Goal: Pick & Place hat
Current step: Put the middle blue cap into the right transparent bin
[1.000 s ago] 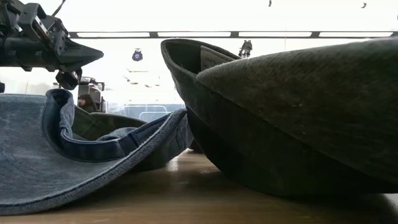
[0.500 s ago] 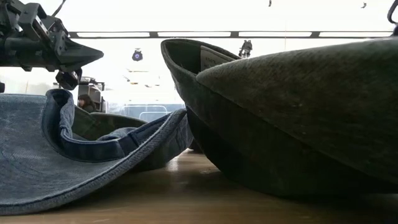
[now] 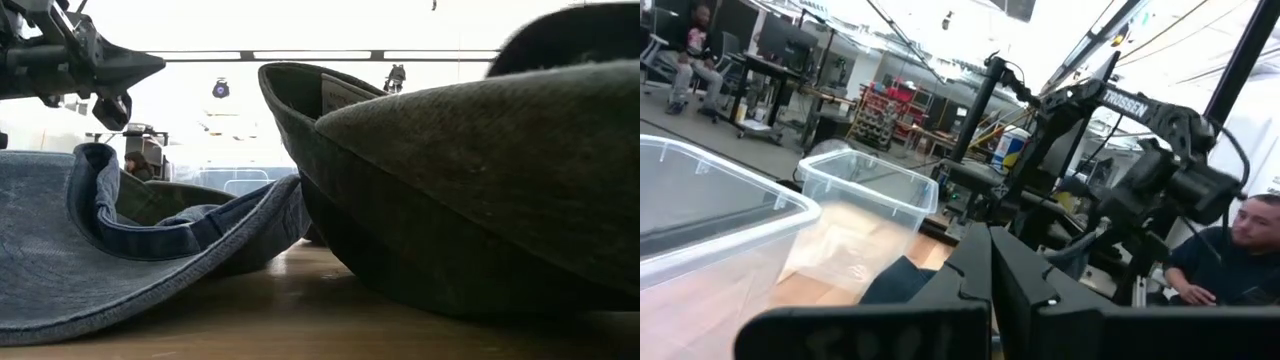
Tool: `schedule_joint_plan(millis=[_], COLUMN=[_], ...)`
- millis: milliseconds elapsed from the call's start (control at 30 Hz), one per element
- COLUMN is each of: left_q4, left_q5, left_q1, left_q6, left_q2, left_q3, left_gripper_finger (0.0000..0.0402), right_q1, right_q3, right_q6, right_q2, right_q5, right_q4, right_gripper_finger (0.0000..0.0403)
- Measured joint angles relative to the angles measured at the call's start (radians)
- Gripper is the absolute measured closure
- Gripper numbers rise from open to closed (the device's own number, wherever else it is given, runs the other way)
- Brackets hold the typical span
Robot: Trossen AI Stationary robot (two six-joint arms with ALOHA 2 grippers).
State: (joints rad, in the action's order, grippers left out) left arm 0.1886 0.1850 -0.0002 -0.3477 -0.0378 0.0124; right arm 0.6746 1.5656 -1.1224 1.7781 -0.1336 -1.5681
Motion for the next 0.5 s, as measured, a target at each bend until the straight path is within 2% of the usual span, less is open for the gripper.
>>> schedule_joint_plan(millis=[300, 500], left_q4=[0.003, 0.003], left_q5=[0.0, 0.0], left_q1=[0.0, 0.0], left_q6=[-0.041, -0.045], left_q2=[-0.001, -0.001], left_q3=[0.0, 0.0], left_gripper_finger=[0.0401, 0.0401], right_q1=[-0.1, -0.169], right_q3=[0.097, 0.174], right_q6=[0.158, 0.222], right_q2=[-0.016, -0.016], right_q5=[-0.094, -0.242], right_q4=[-0.003, -0.003], right_gripper_finger=[0.0392, 0.0392])
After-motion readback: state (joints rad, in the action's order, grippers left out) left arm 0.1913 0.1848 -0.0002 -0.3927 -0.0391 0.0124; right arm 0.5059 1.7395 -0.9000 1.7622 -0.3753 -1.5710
